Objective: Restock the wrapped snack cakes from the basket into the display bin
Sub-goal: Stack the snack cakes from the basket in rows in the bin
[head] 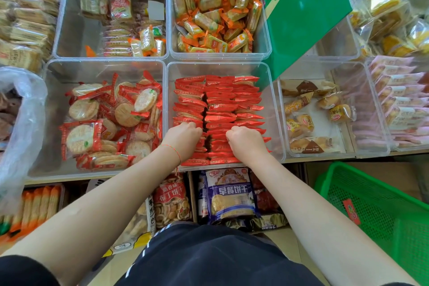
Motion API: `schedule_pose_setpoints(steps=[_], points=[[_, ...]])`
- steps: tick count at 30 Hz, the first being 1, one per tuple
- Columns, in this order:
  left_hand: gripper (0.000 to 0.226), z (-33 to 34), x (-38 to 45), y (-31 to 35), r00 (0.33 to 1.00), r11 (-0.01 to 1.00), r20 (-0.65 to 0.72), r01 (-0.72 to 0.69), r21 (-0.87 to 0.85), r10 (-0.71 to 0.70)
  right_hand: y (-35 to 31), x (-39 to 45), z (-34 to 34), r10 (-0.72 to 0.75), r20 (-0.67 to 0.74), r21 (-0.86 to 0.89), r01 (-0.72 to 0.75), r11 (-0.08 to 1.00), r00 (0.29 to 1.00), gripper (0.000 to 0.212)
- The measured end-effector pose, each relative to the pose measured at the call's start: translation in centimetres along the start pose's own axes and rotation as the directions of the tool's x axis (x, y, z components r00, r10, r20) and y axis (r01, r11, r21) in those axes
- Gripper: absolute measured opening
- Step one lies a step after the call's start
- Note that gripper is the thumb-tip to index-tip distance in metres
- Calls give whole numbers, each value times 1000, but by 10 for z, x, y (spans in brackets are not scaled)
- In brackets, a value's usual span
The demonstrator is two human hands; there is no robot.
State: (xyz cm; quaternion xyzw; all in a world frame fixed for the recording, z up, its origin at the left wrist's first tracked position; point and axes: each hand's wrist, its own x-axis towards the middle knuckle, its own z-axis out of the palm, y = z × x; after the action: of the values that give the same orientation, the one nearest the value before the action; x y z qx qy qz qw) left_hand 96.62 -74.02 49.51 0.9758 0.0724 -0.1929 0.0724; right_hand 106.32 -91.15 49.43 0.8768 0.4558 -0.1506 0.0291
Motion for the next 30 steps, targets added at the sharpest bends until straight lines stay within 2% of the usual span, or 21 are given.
schedule_pose_setpoints(steps=[7, 11, 16, 18, 21, 25, 27, 30], points=[[14, 10, 7, 8, 998, 998, -69, -14, -69, 10, -10, 1, 4, -19, -14, 24, 19, 1000, 1000, 13], [17, 12, 7, 4, 992, 1000, -125, 5, -13, -7, -11, 2, 3, -21, -12, 23, 21, 1000, 1000, 13], [20, 9, 4, -2, 998, 1000, -52, 23, 9, -22, -9, -1, 4, 4, -11, 64, -3, 998, 1000, 10], [21, 8, 0, -4, 998, 999, -54, -19, 41, 21, -10, -1, 4, 9, -15, 82, -8, 997, 1000, 10], [25, 6, -5, -12, 990, 979, -80, -103, 178, 119, -14, -1, 3, 16, -50, 144, -9, 990, 999, 10], [16, 2, -7, -22, 986, 956, -91, -110, 272, 139, -37, 5, -1, -9, -88, 254, 32, 967, 996, 20], [11, 2, -8, -26, 986, 961, -102, -104, 258, 135, -49, 13, 0, -10, -44, 266, 22, 964, 999, 25], [17, 4, -10, -32, 980, 978, -152, -98, 182, 126, -56, 20, 2, -20, -3, 202, 20, 979, 1000, 28]])
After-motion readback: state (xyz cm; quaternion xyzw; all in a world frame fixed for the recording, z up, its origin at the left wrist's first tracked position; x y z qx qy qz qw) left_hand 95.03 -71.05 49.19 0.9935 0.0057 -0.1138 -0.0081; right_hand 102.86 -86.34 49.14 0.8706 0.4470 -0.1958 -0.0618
